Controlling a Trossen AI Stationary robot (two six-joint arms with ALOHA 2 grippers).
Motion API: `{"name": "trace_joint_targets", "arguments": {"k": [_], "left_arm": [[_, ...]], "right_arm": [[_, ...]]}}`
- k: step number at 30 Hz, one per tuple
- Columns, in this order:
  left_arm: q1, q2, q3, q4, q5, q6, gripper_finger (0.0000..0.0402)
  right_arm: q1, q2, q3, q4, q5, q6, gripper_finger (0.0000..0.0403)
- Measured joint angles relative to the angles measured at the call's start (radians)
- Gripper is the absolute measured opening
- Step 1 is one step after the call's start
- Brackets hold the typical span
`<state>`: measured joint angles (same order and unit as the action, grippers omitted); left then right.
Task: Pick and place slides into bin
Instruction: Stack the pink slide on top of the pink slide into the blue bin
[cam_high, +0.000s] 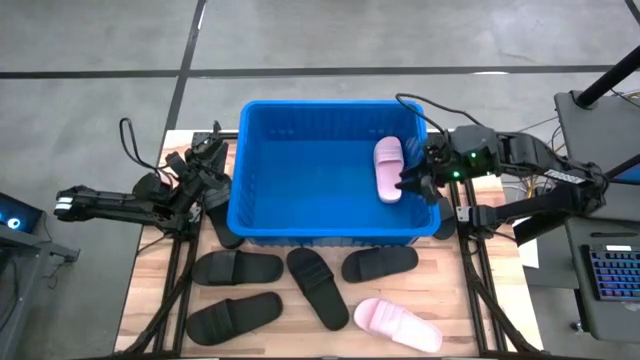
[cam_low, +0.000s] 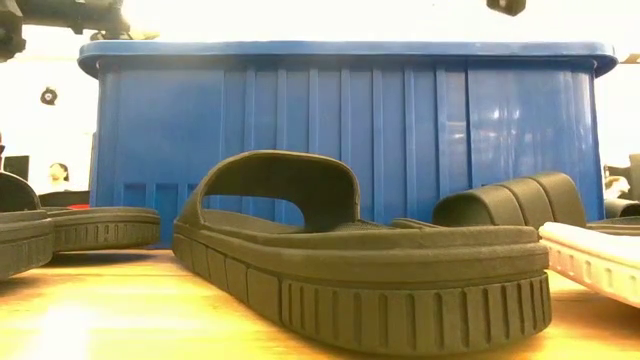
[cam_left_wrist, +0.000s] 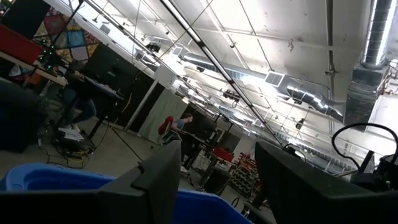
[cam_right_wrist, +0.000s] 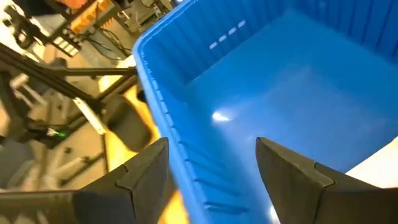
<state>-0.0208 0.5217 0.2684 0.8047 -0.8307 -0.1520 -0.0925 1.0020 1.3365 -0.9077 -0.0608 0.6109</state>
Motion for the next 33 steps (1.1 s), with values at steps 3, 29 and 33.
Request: {"name": "trace_joint_targets", "arguments": {"k": [3, 29, 33], "left_arm": [[0.000, 0.002, 0.000, 0.000, 0.001, 0.000, 0.0192], [0.000, -0.014, -0.001, -0.002, 0.017, 0.001, 0.0192], [0.000, -0.014, -0.001, -0.002, 0.017, 0.001, 0.0192]], "right_arm": [[0.039, 0.001, 0.000, 0.000, 0.000, 0.118, 0.0230], [0.421, 0.068, -0.003, -0.026, 0.009, 0.590, 0.0230], [0.489, 0.088, -0.005, -0.040, 0.009, 0.648, 0.0230]]}}
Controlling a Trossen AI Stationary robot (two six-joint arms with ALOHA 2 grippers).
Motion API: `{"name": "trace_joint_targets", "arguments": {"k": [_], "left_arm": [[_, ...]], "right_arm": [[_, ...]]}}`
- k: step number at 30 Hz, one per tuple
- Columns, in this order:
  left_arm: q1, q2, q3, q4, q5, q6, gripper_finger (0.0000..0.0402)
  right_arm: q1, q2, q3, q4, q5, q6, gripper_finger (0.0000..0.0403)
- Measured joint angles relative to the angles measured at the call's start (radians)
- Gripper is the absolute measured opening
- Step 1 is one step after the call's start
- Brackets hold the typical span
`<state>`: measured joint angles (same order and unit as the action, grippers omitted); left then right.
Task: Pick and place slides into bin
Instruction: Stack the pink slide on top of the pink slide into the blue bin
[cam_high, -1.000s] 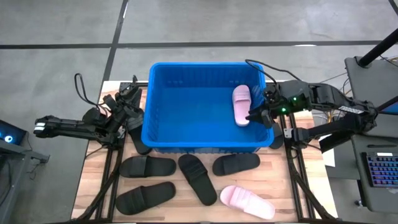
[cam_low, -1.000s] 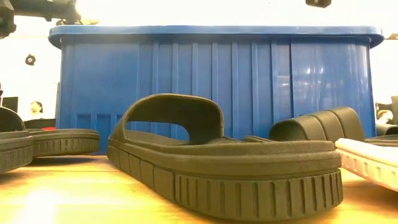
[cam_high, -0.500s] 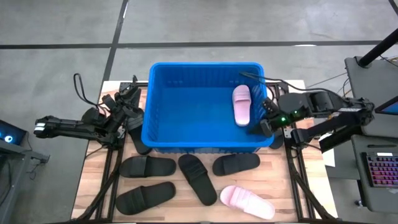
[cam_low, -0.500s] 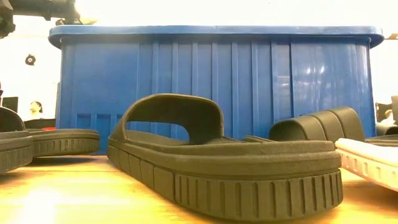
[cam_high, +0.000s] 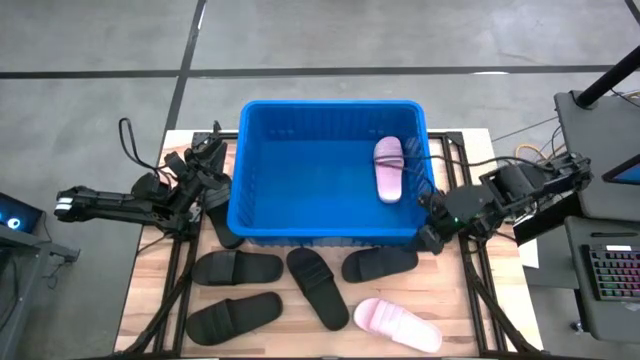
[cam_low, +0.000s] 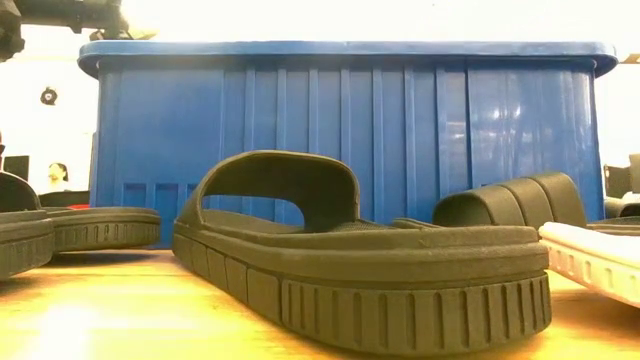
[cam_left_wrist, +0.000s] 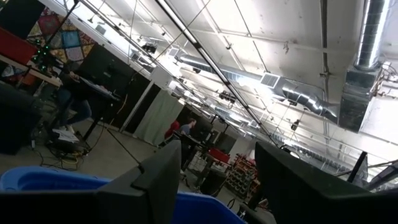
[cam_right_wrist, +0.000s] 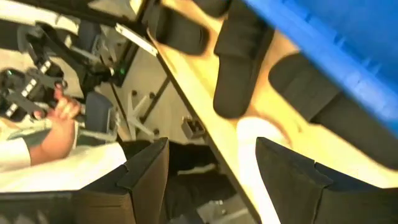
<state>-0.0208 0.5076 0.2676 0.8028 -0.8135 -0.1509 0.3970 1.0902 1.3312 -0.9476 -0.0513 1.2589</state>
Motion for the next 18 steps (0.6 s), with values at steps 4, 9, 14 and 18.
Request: {"name": "trace_joint_targets", "arguments": {"k": [4, 9, 14, 18], "left_arm": [[0.000, 0.002, 0.000, 0.000, 0.000, 0.000, 0.0192], [0.000, 0.002, 0.000, -0.001, 0.000, 0.000, 0.0192], [0.000, 0.002, -0.003, -0.001, -0.001, 0.000, 0.0192], [0.000, 0.002, -0.007, -0.002, -0.001, 0.000, 0.0192]], "right_arm": [[0.061, 0.025, 0.000, -0.003, 0.000, 0.051, 0.0230], [0.128, 0.055, -0.004, -0.037, 0.000, 0.130, 0.0230], [0.187, 0.089, -0.006, -0.112, 0.000, 0.238, 0.0231], [0.233, 0.119, -0.006, -0.164, 0.000, 0.370, 0.0231]]}}
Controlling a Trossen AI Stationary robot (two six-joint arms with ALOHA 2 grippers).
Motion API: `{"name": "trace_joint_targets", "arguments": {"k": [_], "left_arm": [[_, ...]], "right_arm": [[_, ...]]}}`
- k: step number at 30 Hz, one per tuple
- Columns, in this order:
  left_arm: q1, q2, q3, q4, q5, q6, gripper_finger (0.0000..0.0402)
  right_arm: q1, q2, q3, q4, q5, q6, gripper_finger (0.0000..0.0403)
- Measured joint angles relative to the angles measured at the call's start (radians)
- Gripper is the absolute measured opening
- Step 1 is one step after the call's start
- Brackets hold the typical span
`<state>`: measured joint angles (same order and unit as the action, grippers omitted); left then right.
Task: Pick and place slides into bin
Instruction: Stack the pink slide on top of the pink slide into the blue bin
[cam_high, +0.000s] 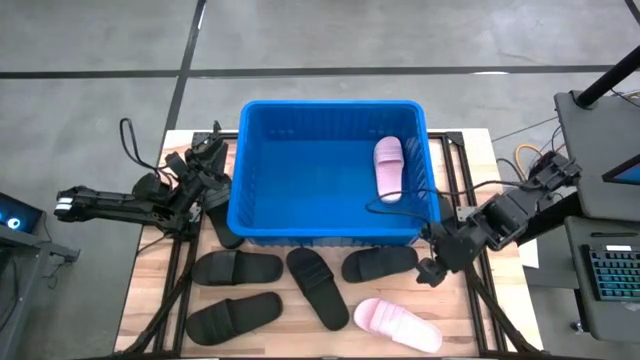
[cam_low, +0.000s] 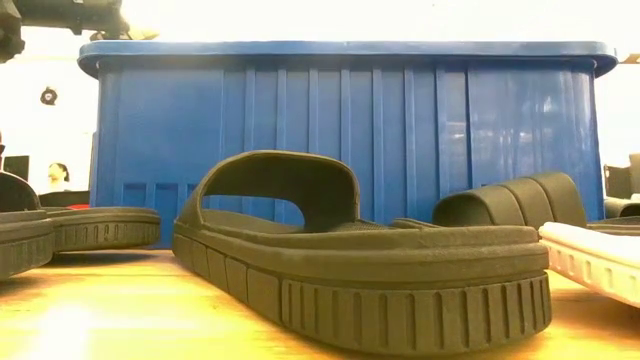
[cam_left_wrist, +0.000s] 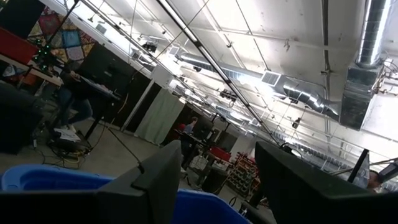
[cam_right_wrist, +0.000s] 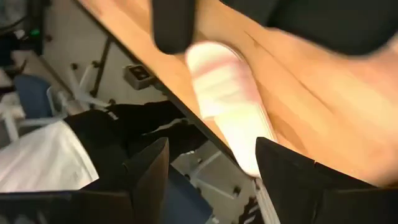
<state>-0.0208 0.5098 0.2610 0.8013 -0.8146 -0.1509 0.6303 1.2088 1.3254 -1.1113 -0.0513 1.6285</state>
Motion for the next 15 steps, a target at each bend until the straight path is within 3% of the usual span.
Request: {"name": "trace_joint_targets", "arguments": {"k": [15], "left_arm": [[0.000, -0.005, -0.002, 0.001, -0.001, 0.000, 0.0192]], "right_arm": [[0.119, 0.111, 0.000, -0.010, 0.000, 0.274, 0.0231]]}}
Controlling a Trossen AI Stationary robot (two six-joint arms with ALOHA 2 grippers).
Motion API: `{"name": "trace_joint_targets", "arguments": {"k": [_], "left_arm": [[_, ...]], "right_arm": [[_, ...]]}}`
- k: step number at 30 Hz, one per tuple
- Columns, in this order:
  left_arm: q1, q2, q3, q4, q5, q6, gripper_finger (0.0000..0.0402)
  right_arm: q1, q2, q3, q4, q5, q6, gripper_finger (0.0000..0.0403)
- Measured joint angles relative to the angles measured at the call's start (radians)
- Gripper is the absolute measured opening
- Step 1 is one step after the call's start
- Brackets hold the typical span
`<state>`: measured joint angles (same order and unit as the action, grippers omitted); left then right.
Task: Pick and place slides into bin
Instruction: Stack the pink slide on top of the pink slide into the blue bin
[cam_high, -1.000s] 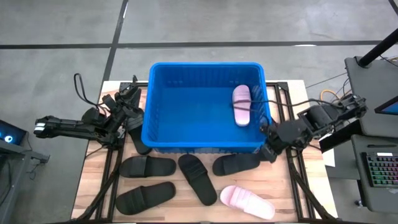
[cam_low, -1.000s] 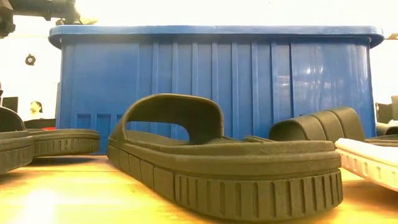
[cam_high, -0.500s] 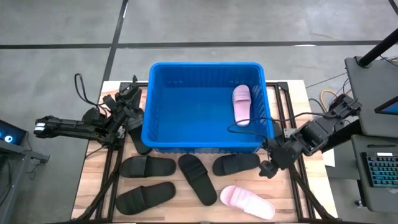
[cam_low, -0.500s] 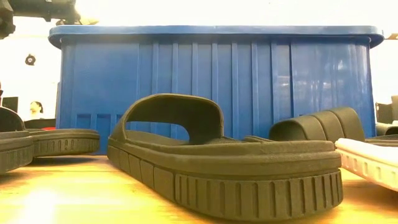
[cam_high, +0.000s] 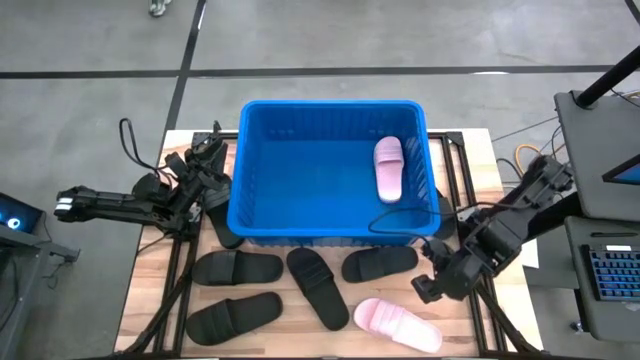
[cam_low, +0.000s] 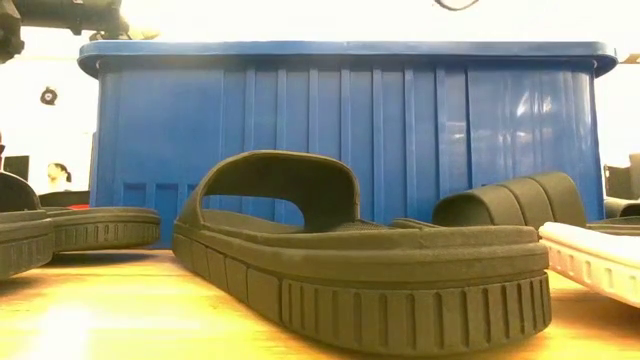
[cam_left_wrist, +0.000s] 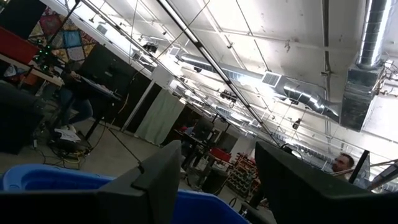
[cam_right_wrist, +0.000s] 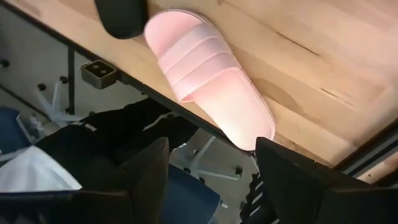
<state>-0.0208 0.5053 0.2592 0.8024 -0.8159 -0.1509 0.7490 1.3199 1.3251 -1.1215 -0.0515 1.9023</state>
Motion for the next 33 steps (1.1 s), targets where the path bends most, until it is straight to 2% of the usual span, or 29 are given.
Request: {"name": "trace_joint_targets", "arguments": {"k": [12, 24, 33], "left_arm": [[0.000, 0.001, 0.000, 0.000, 0.000, 0.000, 0.0192], [0.000, 0.003, 0.000, 0.000, 0.001, 0.000, 0.0192], [0.000, 0.003, 0.000, 0.000, 0.001, 0.000, 0.0192]], "right_arm": [[0.057, 0.087, -0.001, 0.007, 0.003, 0.110, 0.0231], [0.110, 0.104, -0.026, 0.059, 0.129, 0.183, 0.0230], [0.147, 0.105, -0.074, 0.109, 0.142, 0.309, 0.0230]]}}
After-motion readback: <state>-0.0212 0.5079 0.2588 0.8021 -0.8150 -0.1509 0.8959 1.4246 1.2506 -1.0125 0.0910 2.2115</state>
